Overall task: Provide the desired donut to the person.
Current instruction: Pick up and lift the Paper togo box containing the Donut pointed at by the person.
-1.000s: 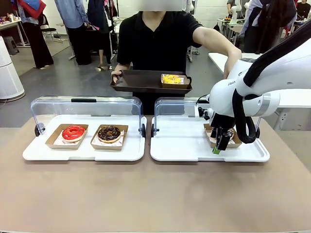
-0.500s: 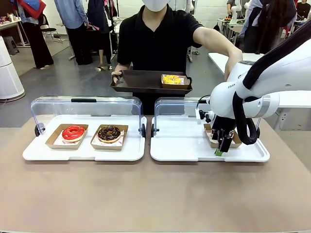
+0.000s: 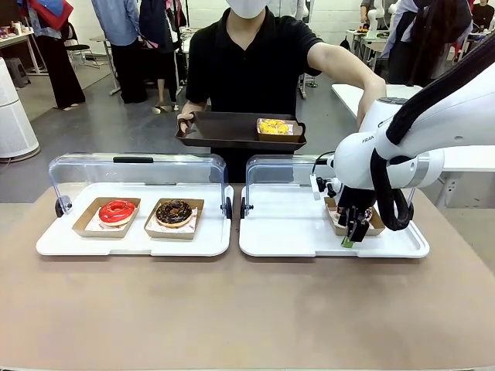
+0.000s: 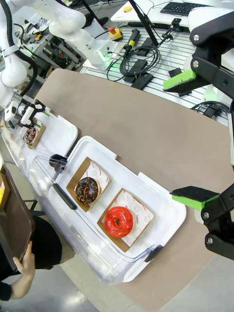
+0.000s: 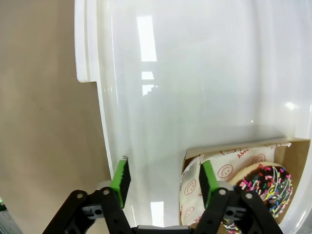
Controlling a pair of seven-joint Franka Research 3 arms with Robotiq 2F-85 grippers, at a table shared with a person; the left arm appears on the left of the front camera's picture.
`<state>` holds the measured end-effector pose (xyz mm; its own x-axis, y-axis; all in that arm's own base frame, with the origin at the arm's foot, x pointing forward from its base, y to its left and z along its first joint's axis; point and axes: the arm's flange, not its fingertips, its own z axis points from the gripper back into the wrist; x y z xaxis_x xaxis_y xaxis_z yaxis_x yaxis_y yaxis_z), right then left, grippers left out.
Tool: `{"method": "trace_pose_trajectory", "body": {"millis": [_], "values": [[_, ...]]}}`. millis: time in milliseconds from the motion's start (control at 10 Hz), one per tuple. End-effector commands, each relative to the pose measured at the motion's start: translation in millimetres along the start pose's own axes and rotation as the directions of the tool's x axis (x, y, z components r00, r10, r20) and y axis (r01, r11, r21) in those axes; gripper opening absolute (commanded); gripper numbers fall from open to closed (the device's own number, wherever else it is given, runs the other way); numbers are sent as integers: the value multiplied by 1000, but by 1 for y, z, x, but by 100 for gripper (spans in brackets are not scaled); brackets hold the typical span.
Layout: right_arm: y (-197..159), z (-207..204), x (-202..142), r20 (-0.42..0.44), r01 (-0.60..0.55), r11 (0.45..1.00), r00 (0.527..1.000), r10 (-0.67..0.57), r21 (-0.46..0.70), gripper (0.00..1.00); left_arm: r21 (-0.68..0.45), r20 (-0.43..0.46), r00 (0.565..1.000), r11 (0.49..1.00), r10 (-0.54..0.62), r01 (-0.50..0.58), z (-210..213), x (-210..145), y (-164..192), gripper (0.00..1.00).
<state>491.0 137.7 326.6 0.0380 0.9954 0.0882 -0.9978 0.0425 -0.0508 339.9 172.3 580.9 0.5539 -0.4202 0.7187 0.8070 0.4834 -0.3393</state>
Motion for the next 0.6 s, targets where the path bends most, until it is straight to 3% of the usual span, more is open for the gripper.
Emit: {"method": "trace_pose_trajectory", "body": {"millis": [0, 100, 500], "values": [[-7, -4, -2, 5, -22, 1000, 1000, 22, -12, 36, -2, 6, 1000, 1000, -5, 5, 1, -1, -1, 100], [-6, -5, -2, 8, -23, 1000, 1000, 23, -14, 0, -2, 6, 1000, 1000, -5, 5, 1, -1, -1, 100], [-5, -4, -2, 10, -22, 1000, 1000, 22, -17, 0, -2, 6, 1000, 1000, -5, 5, 1, -1, -1, 100]]}}
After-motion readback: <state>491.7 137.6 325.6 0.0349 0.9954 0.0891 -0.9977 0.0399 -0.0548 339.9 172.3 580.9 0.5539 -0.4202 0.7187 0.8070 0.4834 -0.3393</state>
